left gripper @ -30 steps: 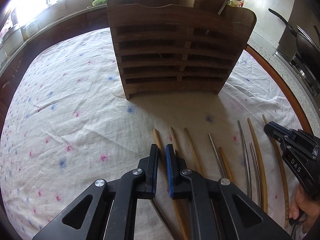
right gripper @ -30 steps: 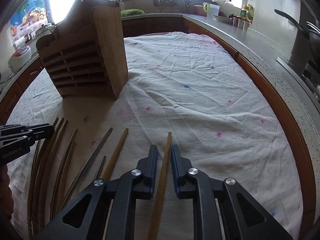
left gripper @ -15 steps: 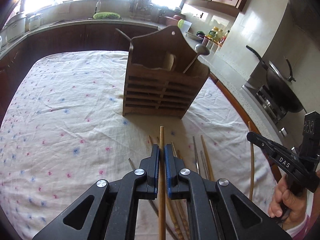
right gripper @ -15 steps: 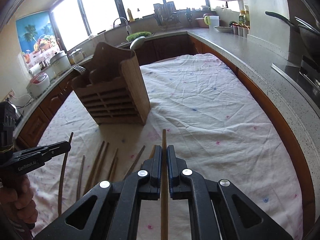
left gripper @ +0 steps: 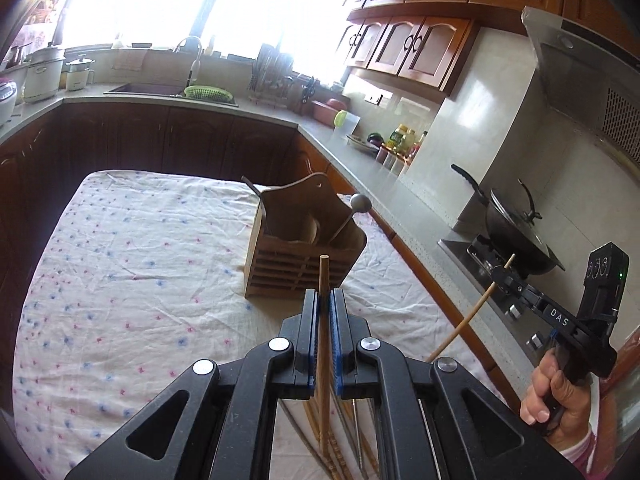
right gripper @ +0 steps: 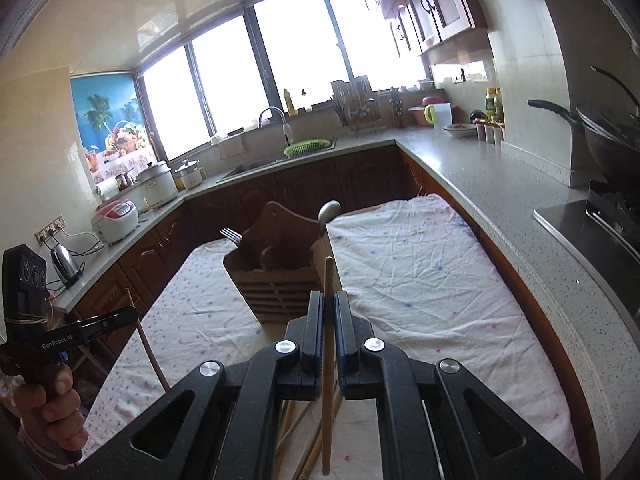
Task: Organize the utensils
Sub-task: 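Lift the chopstick with the left tool while the right tool lowers its chopstick into the holder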
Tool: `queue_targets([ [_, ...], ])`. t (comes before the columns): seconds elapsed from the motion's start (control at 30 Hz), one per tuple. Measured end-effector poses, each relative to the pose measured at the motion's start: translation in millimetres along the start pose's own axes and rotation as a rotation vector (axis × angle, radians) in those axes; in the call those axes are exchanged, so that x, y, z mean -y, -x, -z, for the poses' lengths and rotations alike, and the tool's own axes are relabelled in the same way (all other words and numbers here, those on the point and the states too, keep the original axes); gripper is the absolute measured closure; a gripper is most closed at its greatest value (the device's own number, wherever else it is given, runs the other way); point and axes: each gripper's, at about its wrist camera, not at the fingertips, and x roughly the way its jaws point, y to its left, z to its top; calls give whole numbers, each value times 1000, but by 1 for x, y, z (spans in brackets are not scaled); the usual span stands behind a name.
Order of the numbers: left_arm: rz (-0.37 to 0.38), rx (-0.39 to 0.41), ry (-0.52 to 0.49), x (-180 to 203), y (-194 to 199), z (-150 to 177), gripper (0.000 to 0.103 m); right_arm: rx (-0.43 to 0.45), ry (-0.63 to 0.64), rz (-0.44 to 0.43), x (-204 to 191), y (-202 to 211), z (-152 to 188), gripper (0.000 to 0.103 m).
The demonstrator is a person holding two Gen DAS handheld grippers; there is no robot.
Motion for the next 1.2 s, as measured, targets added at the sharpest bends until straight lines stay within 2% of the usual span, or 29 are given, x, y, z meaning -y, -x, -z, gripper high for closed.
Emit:
queue_targets([
  [0.13,-1,29,-7,-1,4,-4,99,40,13,1,-6,3,-12,98],
  [0.53,-16,105,-30,6,-4,-31,99,81,19,-14,-10,-8,-36,98],
  [0.83,-42,223,-49,8,-9,-68,99,159,2,-43,-16,-23,-77,98],
  [1.0,-83,299,-49,6,-26,-91,99,228,-9,-48,-21,-39,-110,98],
  [1.2,-99,318,6,-13,-71,-100,99,245,-42,-39,-16,-82,-126,98],
])
